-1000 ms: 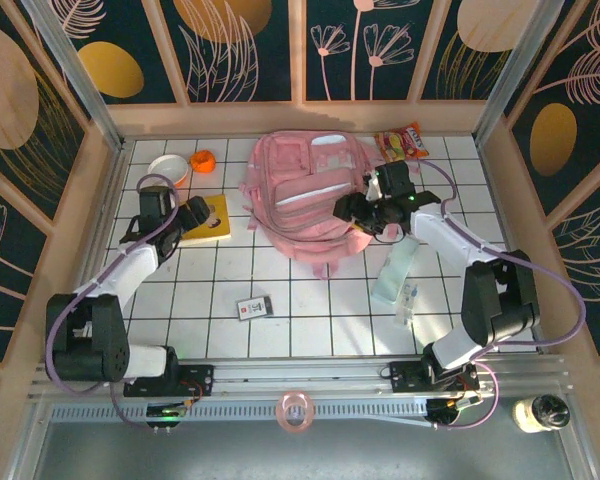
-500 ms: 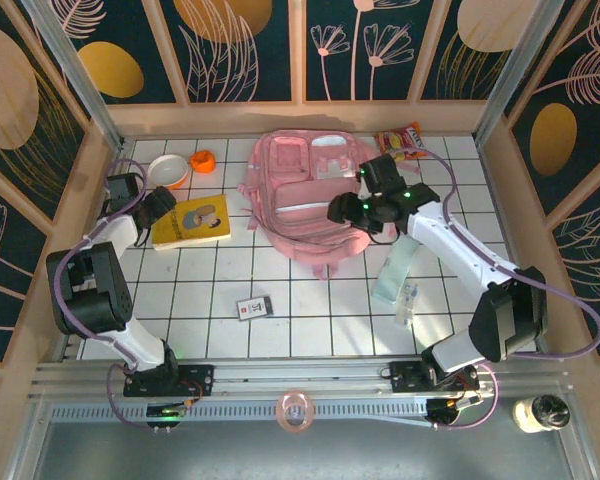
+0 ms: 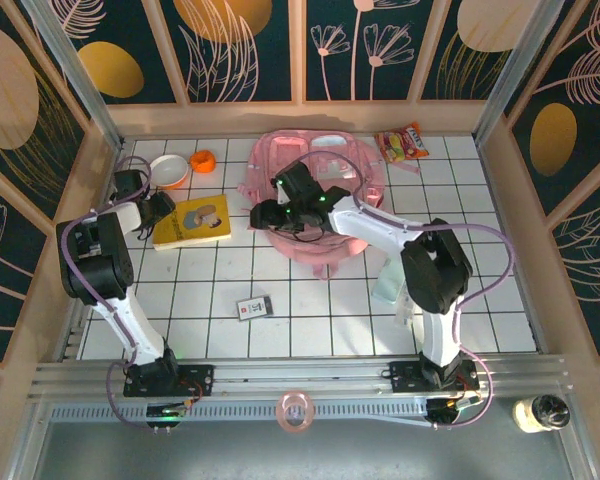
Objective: Pack the student bag
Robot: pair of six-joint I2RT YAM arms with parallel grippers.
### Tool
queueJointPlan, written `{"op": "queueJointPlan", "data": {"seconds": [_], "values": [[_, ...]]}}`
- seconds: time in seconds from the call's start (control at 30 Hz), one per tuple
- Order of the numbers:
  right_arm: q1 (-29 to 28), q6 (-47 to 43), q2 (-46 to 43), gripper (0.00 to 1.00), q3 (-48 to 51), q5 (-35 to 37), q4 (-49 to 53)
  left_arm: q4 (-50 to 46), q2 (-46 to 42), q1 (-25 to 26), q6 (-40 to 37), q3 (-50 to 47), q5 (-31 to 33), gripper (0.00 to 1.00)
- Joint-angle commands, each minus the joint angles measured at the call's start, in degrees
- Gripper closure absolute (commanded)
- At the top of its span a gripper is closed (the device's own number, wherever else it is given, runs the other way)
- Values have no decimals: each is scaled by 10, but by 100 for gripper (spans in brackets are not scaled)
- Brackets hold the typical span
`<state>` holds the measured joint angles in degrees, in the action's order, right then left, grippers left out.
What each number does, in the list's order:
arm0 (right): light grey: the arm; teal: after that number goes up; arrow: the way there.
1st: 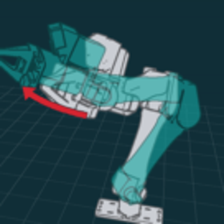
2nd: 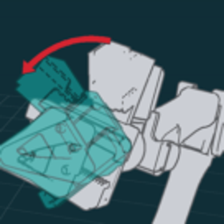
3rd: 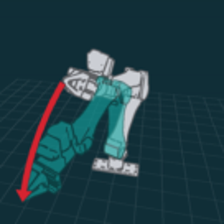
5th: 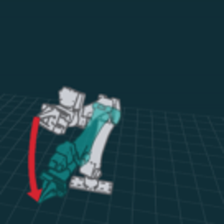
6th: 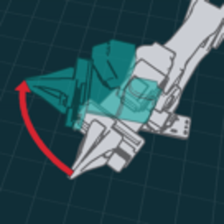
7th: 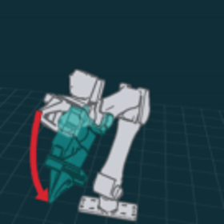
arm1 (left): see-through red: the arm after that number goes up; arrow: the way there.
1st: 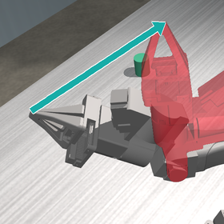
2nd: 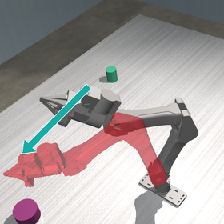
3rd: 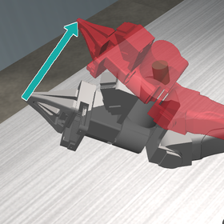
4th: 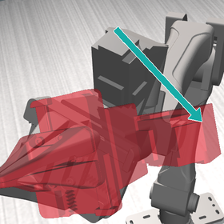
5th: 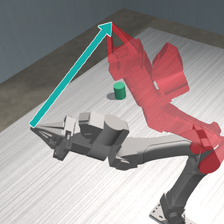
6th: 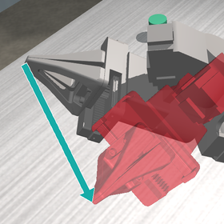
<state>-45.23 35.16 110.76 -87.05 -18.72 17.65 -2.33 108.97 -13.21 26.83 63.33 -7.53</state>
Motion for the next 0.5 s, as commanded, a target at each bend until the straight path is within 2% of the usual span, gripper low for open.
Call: {"op": "queueJointPlan", "data": {"seconds": [0.0, 0.13, 0.27, 0.4, 0.47], "values": [[-4, 11, 15, 40, -28, -20, -38, -24, -20, 0, 10, -42, -33, 52], [-4, 17, 29, 40, -25, -25, -50, -17, -61, 9, 29, -113, -50, 58], [-6, 28, 40, 39, -23, -32, -67, -16, -132, 42, 60, -187, -54, 63], [-7, 41, 45, 40, -22, -35, -74, -22, -214, 97, 104, -244, -78, 63], [-7, 48, 41, 40, -18, -34, -75, -36, -258, 100, 110, -254, -81, 58]]}}
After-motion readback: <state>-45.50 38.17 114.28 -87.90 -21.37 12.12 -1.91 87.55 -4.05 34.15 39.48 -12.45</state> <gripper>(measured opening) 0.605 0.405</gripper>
